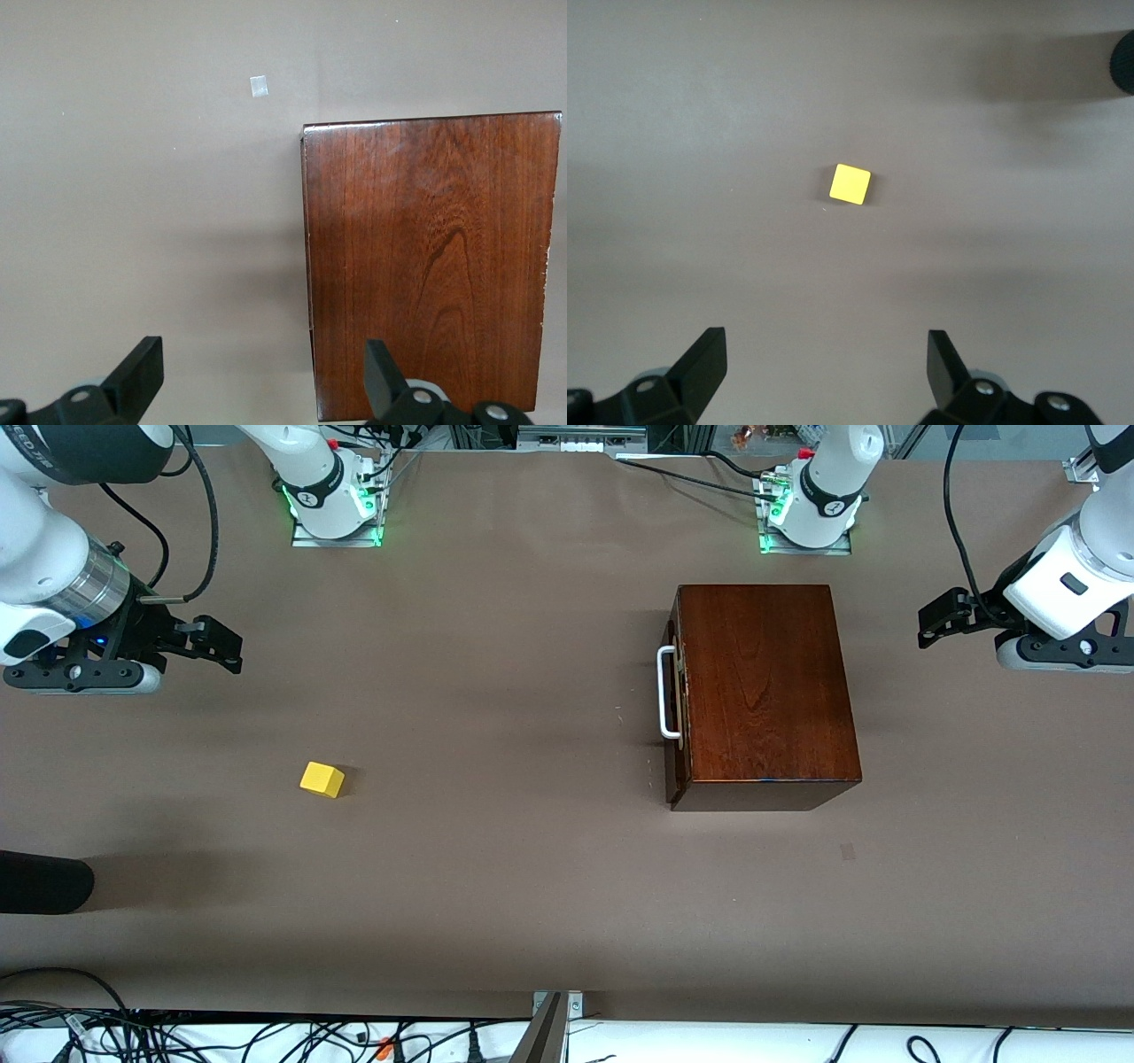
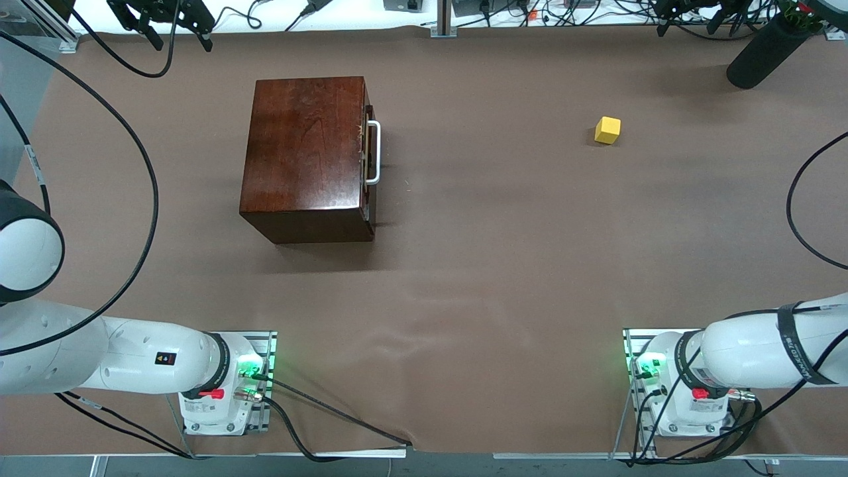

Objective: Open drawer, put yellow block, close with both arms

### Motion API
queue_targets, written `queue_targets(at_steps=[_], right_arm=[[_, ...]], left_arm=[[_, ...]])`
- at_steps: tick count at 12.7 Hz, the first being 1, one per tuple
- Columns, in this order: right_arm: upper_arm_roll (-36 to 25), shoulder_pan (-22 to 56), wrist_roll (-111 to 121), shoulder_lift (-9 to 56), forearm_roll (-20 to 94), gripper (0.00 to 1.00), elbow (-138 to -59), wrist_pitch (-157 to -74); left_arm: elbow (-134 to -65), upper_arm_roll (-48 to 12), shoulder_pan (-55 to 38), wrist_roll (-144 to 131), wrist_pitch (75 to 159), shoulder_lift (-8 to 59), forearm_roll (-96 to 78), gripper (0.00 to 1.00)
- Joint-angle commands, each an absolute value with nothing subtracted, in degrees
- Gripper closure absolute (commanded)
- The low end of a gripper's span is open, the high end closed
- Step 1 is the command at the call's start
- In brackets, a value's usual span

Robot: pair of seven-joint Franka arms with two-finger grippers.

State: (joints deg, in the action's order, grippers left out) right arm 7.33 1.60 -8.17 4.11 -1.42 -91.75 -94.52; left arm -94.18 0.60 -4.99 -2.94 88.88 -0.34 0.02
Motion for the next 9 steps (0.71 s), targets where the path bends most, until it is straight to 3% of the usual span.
queue_targets(at_steps=[1,9], right_arm=[[7.6,1.1,-8.3,4.7,-0.4,0.00,-90.4,-94.1],[7.6,1.1,-8.3,4.7,-0.4,0.00,-90.4,-94.1]], left_arm=[[-93.3,0.6,-4.9,-2.7,87.9,-0.3,-1.0,0.00],[-93.3,0.5,-5.2,-3.3,86.8,-0.3,-0.9,0.00]])
